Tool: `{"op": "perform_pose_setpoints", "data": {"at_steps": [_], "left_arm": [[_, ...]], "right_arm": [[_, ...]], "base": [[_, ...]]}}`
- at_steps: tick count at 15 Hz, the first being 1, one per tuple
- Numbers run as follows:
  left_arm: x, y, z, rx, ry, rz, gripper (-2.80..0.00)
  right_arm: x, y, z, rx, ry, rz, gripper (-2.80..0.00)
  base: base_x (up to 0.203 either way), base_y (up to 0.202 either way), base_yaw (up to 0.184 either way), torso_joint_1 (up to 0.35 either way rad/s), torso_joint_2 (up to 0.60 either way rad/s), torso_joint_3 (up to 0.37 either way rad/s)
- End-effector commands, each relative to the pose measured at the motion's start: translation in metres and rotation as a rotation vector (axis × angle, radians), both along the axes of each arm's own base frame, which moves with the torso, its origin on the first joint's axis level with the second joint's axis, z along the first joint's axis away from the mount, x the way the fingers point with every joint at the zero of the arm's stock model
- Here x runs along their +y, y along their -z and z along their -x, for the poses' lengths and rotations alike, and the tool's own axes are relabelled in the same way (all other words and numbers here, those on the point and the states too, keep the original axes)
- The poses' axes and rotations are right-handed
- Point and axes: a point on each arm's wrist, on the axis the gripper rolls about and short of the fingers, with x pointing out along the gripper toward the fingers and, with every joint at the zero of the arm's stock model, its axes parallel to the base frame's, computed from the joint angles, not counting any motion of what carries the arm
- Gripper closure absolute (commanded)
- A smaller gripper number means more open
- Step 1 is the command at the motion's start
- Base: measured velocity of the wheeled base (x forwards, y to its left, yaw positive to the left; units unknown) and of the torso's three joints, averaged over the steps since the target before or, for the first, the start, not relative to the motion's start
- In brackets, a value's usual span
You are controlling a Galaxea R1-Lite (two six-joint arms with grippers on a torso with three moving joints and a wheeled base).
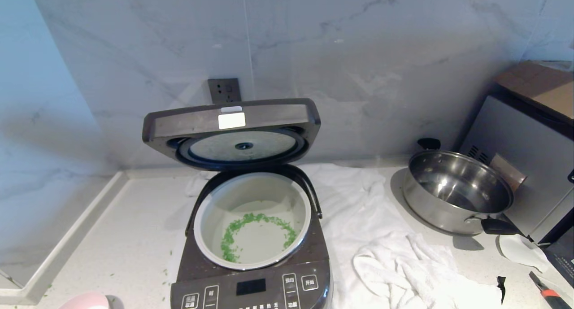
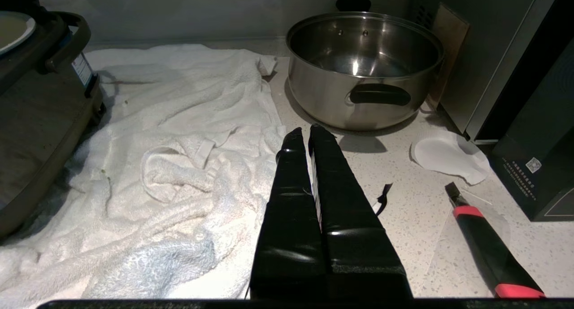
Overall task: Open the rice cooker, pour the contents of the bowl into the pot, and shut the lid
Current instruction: Turn on the tap
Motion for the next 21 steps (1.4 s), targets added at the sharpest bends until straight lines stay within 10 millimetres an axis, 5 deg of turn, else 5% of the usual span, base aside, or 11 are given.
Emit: {"op": "perform_pose_setpoints", "data": {"at_steps": [1,13,21], "left_arm": [[0.0,-0.0001,0.0,0.0,-0.001,0.0,0.0],[0.0,0.0003,-0.0001,0.001,-0.001,0.0,0.0],[0.0,0.0002,0.0,0.001,-0.002,0.0,0.0]], "right_arm": [[0.0,-0.0001,-0.0002,0.002,-0.001,0.001,0.0],[0.0,-0.0001,-0.0002,0.002,-0.001,-0.001,0.0],[0.0,-0.0001,-0.0002,0.002,-0.001,-0.002,0.0]], "base": [[0.0,0.0,0.0,0.0,0.0,0.0],[-0.006,0.0,0.0,0.0,0.0,0.001],[-0.191,0.0,-0.001,0.002,0.01,0.004]]}}
